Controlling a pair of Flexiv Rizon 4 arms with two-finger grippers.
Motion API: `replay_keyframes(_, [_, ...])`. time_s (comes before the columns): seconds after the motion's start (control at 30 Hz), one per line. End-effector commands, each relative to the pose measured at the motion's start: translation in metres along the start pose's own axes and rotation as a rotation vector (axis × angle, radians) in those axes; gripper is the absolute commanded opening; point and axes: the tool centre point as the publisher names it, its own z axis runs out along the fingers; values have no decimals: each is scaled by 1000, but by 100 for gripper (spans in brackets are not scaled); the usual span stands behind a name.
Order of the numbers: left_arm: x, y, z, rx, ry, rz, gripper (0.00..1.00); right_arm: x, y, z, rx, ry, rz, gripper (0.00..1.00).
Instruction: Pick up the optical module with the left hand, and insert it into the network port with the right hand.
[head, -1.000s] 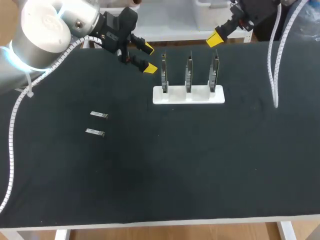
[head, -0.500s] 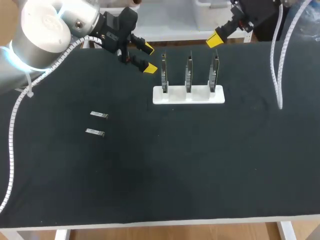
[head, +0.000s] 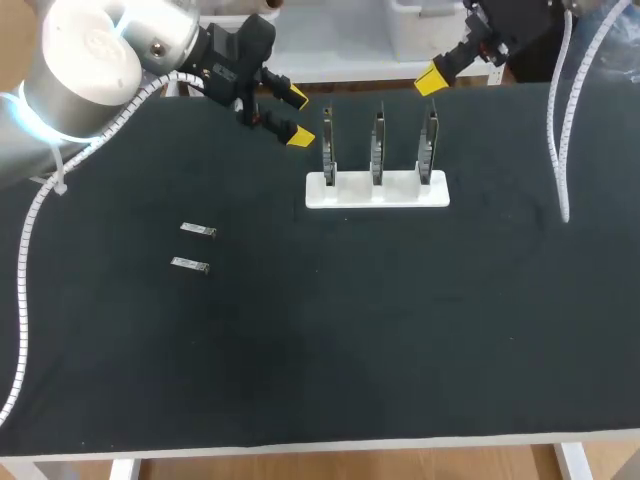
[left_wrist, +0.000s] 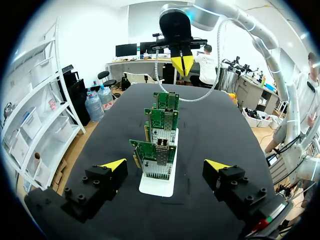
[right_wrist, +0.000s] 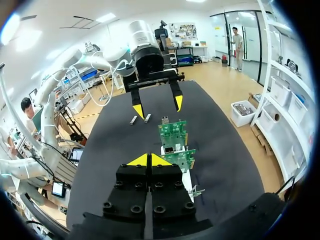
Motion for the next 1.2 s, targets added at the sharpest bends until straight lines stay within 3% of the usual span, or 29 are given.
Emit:
replay_keyframes(0.03, [-1, 1, 0, 1, 4, -1, 100, 2, 8, 0, 106, -3, -1, 100])
replay_keyframes(0.77, [0, 0, -3, 10, 10, 16, 100, 2, 8, 0, 106, -3, -1, 100])
replay_keyframes(1.2, [11, 5, -29, 55, 183, 143, 100, 2, 8, 0, 106, -3, -1, 100])
